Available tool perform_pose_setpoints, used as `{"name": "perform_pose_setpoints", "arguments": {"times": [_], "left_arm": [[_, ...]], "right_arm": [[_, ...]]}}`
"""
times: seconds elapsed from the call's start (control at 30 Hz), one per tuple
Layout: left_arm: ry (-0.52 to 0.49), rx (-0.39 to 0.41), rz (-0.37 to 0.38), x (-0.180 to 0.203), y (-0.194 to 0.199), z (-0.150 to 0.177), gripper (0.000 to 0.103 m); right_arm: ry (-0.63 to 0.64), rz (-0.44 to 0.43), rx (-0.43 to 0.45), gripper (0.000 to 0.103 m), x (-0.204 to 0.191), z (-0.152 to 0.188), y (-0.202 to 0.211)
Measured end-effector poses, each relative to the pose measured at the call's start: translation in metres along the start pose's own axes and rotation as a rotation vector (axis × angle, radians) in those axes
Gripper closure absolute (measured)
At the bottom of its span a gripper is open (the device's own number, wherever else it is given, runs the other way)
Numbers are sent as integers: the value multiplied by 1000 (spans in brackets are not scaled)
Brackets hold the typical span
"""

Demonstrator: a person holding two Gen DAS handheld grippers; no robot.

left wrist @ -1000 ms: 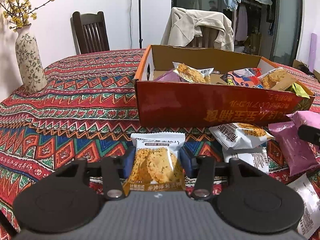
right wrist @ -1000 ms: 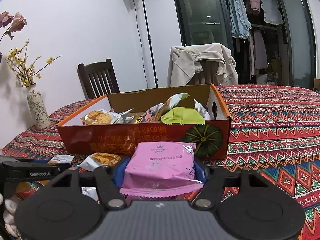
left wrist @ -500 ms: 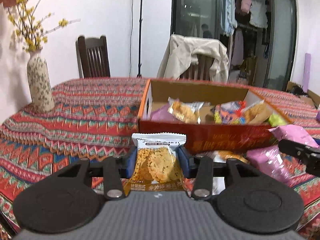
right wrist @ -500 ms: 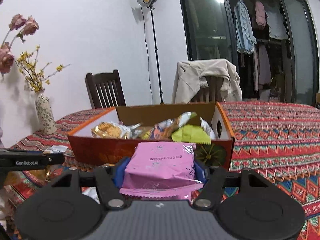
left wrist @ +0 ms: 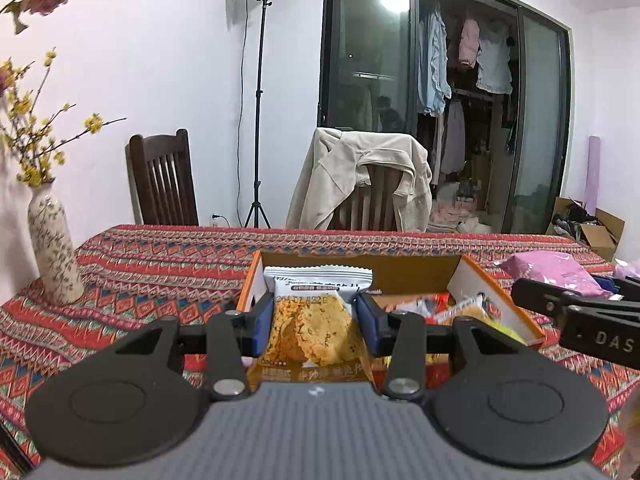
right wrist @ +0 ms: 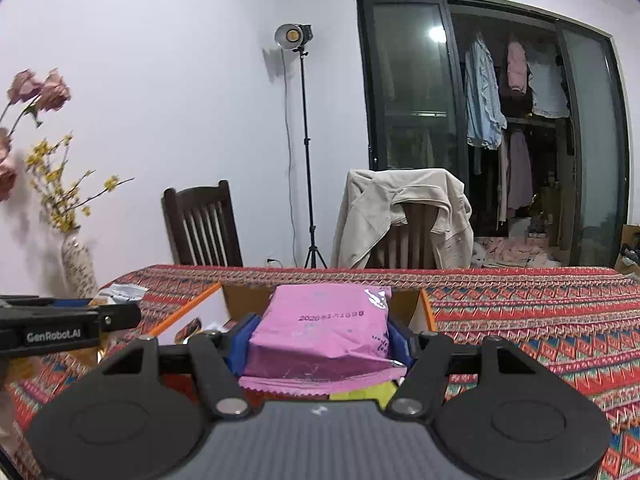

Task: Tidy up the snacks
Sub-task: 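Carry the pink packet and biscuit packet over the box with both grippers, then open both grippers to drop the pink and biscuit packets into the box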

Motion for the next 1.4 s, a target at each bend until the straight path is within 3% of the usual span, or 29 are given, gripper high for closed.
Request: {"name": "perform_pose_setpoints", "arguments": {"times": [0.2, 0.4, 0.5, 0.6, 0.8, 0.83, 0.87, 0.9, 0.93, 1.0, 1.4], "left_arm": [[11, -9, -11, 6, -30, -24, 59], [85, -6, -46, 1, -73, -36, 59], [81, 12, -67, -3, -92, -28, 59], [81, 5, -53, -5, -108, -21, 59], [46, -23, -34, -2, -127, -15, 57], [46, -27, -25, -2, -129, -13, 54], [52, -28, -25, -3, -130, -12, 43], [60, -25, -26, -4, -129, -11, 34], [70, -5, -26, -5, -126, -10, 18], [82, 37, -34, -6, -118, -8, 3], [142, 94, -71, -7, -97, -8, 0]], "right_arm": [[-18, 23, -1, 38, 8, -27, -29], [-74, 59, 0, 38, 22, -41, -71], [-61, 92, 6, 38, 29, -34, -90], [-79, 47, -21, 38, 38, -21, -107], [-36, 52, -73, 38, 36, -11, -124], [-33, 50, -82, 37, 36, -10, -126], [-29, 48, -91, 36, 35, -8, -127], [-28, 44, -92, 25, 35, -7, -127], [-31, 41, -94, 9, 35, -6, -126], [-43, 29, -86, 0, 36, -5, -122], [-66, 36, -79, 0, 37, -4, -107]]}}
Point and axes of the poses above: each gripper's, at about its wrist camera, not at the fingertips, and y roughly against the way its jaws point, x to its right, z to its underside, the point moved 2 cm from there along -y, roughly the way its jaws point, and after that the axes turned 11 degrees about -x, right-handed, at the moved point
